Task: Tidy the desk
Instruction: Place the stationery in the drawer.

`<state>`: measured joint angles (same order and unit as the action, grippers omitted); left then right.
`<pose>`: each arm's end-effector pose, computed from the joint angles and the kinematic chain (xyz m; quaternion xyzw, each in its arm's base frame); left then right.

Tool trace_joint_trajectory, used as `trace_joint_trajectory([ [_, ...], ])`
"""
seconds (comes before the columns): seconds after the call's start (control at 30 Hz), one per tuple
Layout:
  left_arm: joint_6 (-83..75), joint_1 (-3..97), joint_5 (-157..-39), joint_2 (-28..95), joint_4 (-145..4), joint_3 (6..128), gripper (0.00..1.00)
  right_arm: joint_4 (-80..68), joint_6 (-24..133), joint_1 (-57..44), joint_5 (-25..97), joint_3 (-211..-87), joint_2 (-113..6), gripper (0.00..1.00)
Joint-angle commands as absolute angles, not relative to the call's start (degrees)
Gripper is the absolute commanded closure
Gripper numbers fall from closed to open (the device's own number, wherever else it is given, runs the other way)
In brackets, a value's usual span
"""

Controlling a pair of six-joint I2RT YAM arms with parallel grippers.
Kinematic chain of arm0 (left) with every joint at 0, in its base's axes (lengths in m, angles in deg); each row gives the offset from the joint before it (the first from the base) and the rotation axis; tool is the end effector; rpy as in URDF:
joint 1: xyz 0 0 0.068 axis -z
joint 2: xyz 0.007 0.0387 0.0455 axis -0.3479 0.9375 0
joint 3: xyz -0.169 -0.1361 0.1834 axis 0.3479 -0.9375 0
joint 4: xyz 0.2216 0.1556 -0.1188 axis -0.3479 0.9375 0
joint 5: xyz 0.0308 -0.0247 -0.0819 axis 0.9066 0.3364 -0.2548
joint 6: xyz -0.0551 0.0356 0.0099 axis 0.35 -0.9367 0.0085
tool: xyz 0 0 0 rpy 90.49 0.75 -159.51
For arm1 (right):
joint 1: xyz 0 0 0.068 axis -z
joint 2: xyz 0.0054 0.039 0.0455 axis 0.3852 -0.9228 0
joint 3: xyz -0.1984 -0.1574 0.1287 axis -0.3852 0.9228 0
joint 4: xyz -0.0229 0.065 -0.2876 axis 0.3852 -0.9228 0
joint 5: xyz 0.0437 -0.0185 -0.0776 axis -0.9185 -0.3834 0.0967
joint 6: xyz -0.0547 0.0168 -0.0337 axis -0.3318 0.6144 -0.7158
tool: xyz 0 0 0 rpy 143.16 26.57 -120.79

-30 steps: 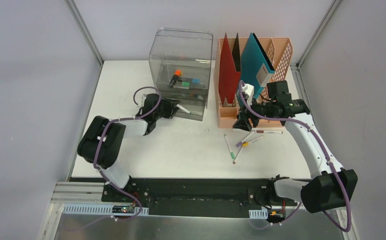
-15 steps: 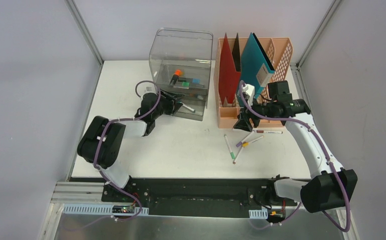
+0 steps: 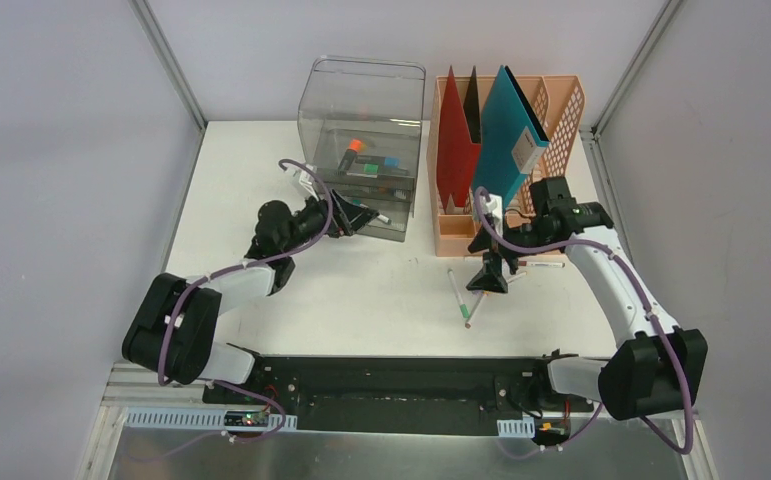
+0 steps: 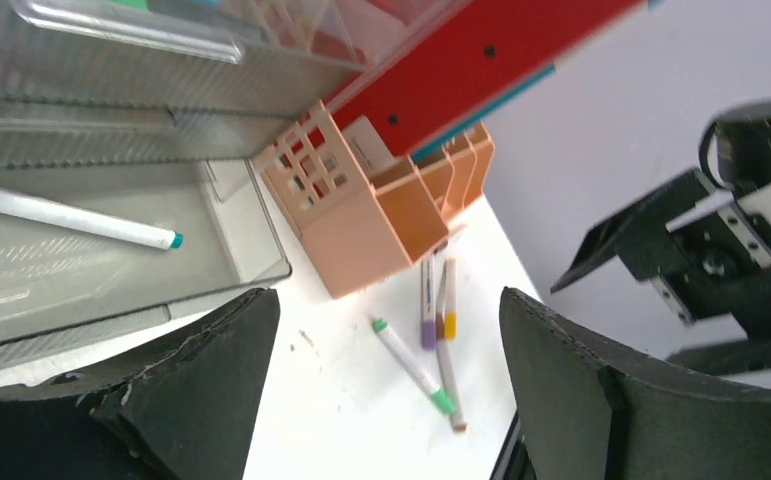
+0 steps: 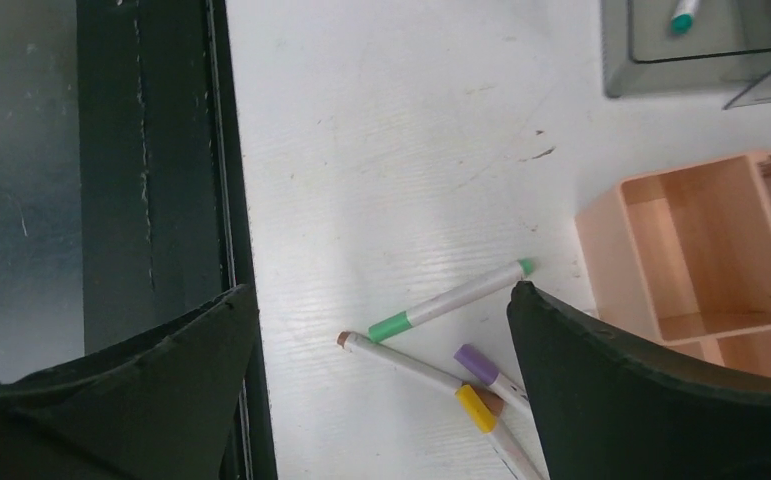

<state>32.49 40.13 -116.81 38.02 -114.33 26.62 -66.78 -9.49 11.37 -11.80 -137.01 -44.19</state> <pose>0.2975 -0.1326 0.2126 -0.0109 0.7170 -0.5177 0.4667 0.2448 0.0932 0.2967 -0.5586 0.6716 0.3626 0.3246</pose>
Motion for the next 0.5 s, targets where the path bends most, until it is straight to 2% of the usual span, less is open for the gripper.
trace_joint_trajectory([
  [0.0,25.05,38.71,-127.62,36.27,-124.58,22.92,0.16,-72.48,-31.68,11.97,-16.01,-132.17,-41.78,0.0],
  [0.1,24.92,38.1,-131.2,35.65,-124.86,21.72,0.13,-74.51,-42.41,12.76,-12.84,-129.21,-42.07,0.0],
  [0.2,23.93,37.57,-131.73,33.79,-118.16,21.84,0.02,-73.02,-48.4,14.05,-5.8,-126.79,-42.96,0.0],
  [0.47,11.83,37.5,-123.01,20.02,-93.86,21.08,0.01,-61.8,-46.69,16.7,10.63,-121.18,-41.55,0.0],
])
